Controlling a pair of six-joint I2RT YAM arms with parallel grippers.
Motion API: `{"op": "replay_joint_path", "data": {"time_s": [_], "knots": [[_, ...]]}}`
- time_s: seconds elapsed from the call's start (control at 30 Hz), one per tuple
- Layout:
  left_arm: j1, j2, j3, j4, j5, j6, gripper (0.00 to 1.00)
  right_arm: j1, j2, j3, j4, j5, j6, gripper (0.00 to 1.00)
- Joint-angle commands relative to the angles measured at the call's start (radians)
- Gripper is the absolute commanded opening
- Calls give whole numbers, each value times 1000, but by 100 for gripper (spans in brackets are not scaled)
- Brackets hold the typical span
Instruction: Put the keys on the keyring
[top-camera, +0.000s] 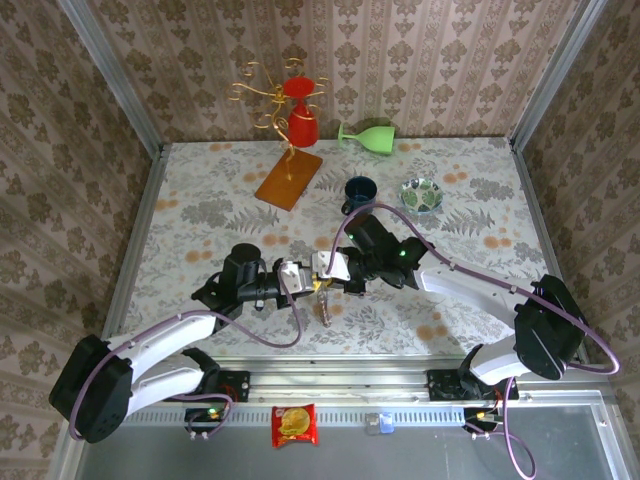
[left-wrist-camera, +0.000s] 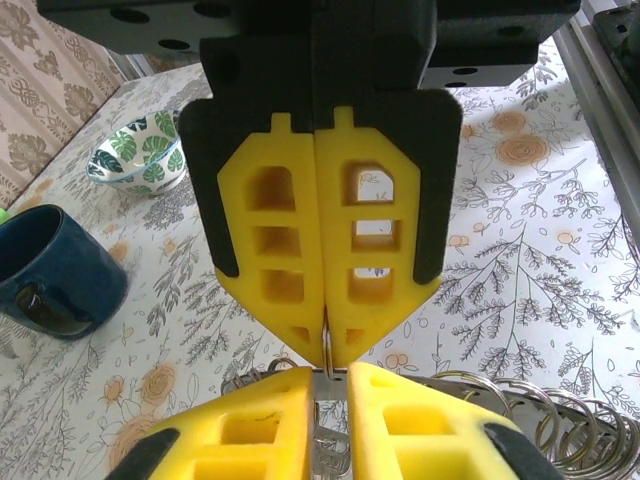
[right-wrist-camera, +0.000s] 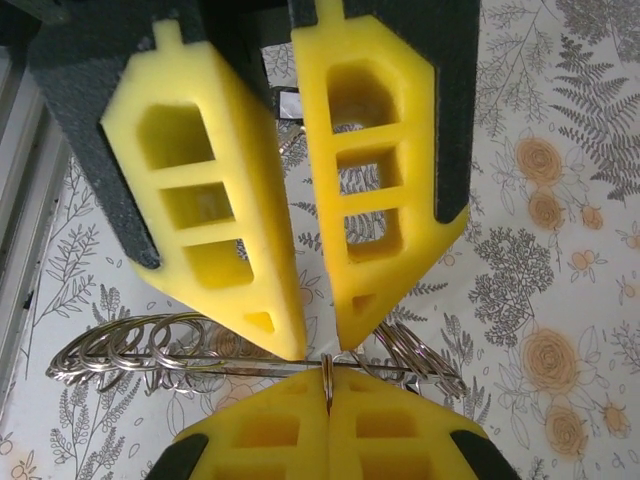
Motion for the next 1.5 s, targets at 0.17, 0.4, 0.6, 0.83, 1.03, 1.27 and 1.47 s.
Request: {"op": "replay_joint_path", "data": {"time_s": [0.17, 0.4, 0.6, 0.83, 1.03, 1.27, 1.47], "knots": [[-8, 4, 0, -5, -1, -8, 21, 28, -25, -5, 22, 9, -23, 0], [-8, 4, -9, 4, -8, -17, 23, 25, -41, -18, 60, -21, 10, 0], [0, -66, -39, -1, -29, -35, 22, 15, -77, -47, 76, -47, 32, 0], [8, -62, -41, -1, -11, -26, 20, 14, -81, -56, 116, -84, 48, 0], [15, -38, -38, 52, 17, -47, 21, 14, -78, -59, 127, -99, 55, 0], [19, -9, -28, 80, 68, -63, 22, 16, -74, -61, 141, -107, 57, 0], [18, 17, -23, 116, 87, -71, 20, 27, -57, -66, 153, -108, 57, 0]]}}
